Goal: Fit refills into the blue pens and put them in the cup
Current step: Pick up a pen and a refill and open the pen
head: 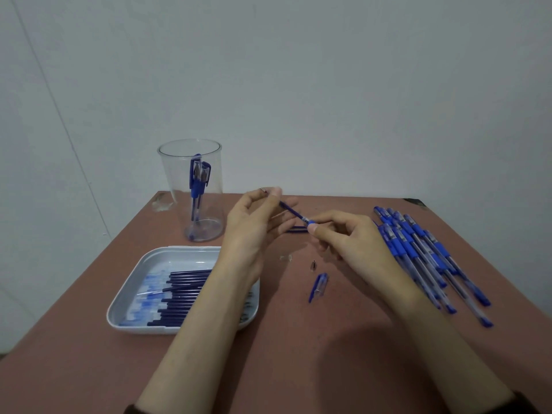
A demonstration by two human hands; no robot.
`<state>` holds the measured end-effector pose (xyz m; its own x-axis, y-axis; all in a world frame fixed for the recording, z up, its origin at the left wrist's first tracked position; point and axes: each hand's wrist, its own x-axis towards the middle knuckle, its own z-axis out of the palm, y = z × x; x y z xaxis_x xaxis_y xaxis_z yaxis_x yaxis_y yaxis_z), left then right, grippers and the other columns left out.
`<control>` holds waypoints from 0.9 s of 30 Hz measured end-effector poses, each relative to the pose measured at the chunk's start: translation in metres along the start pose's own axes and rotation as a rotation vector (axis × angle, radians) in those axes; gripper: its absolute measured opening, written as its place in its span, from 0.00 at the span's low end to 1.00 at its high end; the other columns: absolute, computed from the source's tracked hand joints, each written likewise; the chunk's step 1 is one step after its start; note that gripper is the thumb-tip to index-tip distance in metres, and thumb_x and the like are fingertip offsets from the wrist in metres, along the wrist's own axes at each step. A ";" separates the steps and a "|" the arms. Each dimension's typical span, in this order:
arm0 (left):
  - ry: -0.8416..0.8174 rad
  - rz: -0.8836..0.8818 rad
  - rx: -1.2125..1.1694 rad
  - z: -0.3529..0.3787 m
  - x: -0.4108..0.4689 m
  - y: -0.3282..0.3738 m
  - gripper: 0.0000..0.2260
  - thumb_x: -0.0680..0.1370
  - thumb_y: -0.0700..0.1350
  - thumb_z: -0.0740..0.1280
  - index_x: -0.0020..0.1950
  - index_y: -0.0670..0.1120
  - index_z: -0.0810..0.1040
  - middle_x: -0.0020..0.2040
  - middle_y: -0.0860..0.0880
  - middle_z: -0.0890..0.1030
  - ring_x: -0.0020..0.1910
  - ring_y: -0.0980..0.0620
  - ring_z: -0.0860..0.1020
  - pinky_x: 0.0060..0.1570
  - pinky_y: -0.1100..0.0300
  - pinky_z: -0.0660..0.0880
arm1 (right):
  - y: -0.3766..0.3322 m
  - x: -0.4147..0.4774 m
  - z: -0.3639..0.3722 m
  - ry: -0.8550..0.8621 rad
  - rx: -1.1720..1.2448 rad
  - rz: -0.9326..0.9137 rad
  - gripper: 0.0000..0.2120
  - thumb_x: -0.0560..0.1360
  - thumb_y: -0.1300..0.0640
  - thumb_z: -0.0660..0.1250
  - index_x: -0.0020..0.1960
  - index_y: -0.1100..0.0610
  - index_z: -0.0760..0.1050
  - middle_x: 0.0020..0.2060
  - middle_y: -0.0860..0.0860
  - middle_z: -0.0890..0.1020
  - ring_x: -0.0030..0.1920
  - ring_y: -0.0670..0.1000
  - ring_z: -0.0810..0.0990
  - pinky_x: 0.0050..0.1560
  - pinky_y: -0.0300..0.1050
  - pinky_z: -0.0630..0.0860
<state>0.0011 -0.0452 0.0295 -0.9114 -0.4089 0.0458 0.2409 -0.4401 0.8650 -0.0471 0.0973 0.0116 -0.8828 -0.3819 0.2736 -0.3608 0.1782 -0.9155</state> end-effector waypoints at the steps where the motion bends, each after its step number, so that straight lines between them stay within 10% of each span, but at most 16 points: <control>1: -0.022 -0.005 0.016 0.000 0.000 -0.001 0.06 0.76 0.37 0.67 0.51 0.43 0.75 0.43 0.44 0.84 0.40 0.51 0.83 0.41 0.63 0.80 | 0.001 0.001 0.000 0.001 0.003 0.005 0.03 0.75 0.57 0.70 0.46 0.52 0.83 0.28 0.51 0.78 0.26 0.42 0.73 0.29 0.35 0.68; 8: -0.102 0.015 0.183 0.005 -0.006 -0.003 0.06 0.77 0.35 0.65 0.51 0.44 0.77 0.44 0.43 0.84 0.40 0.49 0.83 0.48 0.57 0.80 | -0.001 0.001 -0.003 -0.005 0.029 -0.001 0.04 0.75 0.57 0.69 0.46 0.52 0.83 0.28 0.51 0.77 0.25 0.42 0.70 0.25 0.32 0.66; 17: 0.119 0.559 -0.064 0.006 -0.003 0.036 0.11 0.81 0.38 0.61 0.61 0.49 0.74 0.39 0.49 0.80 0.42 0.51 0.81 0.50 0.57 0.79 | 0.001 0.002 -0.009 0.039 0.018 0.063 0.05 0.76 0.58 0.69 0.49 0.55 0.83 0.30 0.53 0.76 0.23 0.40 0.71 0.24 0.31 0.65; 21: 0.022 0.720 0.583 0.015 0.021 0.061 0.06 0.76 0.39 0.69 0.51 0.46 0.79 0.36 0.50 0.83 0.37 0.54 0.82 0.45 0.60 0.79 | -0.001 0.005 -0.014 0.150 0.055 0.085 0.05 0.76 0.58 0.68 0.48 0.56 0.82 0.28 0.50 0.76 0.22 0.39 0.71 0.24 0.31 0.64; 27: -0.291 0.435 1.537 0.017 0.087 0.030 0.07 0.75 0.39 0.69 0.52 0.42 0.83 0.45 0.45 0.84 0.39 0.54 0.77 0.44 0.69 0.69 | -0.001 0.006 -0.016 0.231 0.039 0.062 0.04 0.75 0.56 0.69 0.43 0.48 0.81 0.26 0.47 0.77 0.23 0.39 0.71 0.31 0.36 0.66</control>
<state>-0.0766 -0.0805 0.0675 -0.9391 -0.0472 0.3404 0.1032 0.9061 0.4104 -0.0567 0.1092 0.0186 -0.9498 -0.1526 0.2732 -0.2963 0.1581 -0.9419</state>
